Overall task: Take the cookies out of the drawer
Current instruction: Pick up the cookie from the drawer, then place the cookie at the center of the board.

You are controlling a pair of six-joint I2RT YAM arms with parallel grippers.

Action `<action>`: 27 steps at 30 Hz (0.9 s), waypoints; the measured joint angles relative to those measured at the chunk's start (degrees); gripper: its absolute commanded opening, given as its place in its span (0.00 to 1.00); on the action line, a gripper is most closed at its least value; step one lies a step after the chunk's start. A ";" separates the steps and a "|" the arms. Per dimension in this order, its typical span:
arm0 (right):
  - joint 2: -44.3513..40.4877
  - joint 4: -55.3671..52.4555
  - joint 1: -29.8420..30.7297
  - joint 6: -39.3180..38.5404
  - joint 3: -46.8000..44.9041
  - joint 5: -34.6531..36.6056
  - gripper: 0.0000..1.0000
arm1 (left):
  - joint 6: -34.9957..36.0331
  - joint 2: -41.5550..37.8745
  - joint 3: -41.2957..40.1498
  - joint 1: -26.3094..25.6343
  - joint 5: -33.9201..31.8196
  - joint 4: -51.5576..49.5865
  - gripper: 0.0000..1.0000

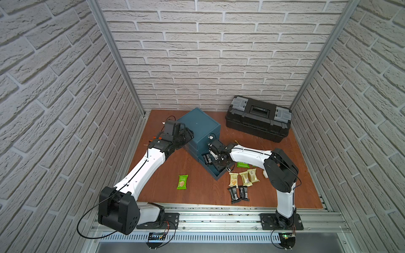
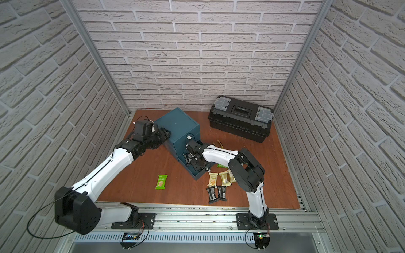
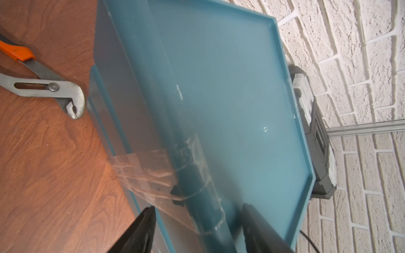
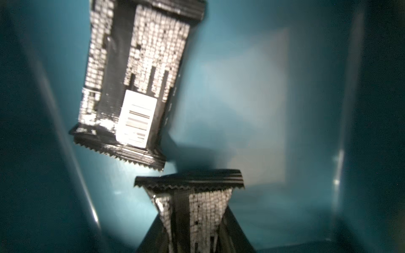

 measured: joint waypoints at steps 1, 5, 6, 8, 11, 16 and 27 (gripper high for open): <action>-0.46 0.00 0.02 -0.02 0.00 0.17 0.31 | 0.00 0.00 0.00 0.04 0.04 0.00 0.66; -2.80 -0.11 -0.04 0.09 0.26 1.07 0.31 | -0.02 -0.02 -0.13 0.07 0.11 0.15 0.66; -3.30 -0.11 -0.07 0.17 0.33 1.29 0.31 | 0.00 -0.02 -0.15 0.07 0.11 0.17 0.66; -4.22 -0.11 -0.09 0.24 0.57 1.66 0.31 | 0.00 -0.02 -0.20 0.09 0.20 0.26 0.66; -4.72 -0.09 -0.15 0.44 1.27 1.92 0.31 | 0.00 -0.02 -0.20 0.13 0.26 0.28 0.66; -5.99 -0.72 -0.22 0.66 1.46 2.21 0.30 | 0.00 -0.02 -0.20 0.15 0.28 0.31 0.66; -24.81 -5.27 -0.24 5.84 -9.53 4.85 0.28 | 0.00 -0.02 -0.26 0.15 0.31 0.44 0.66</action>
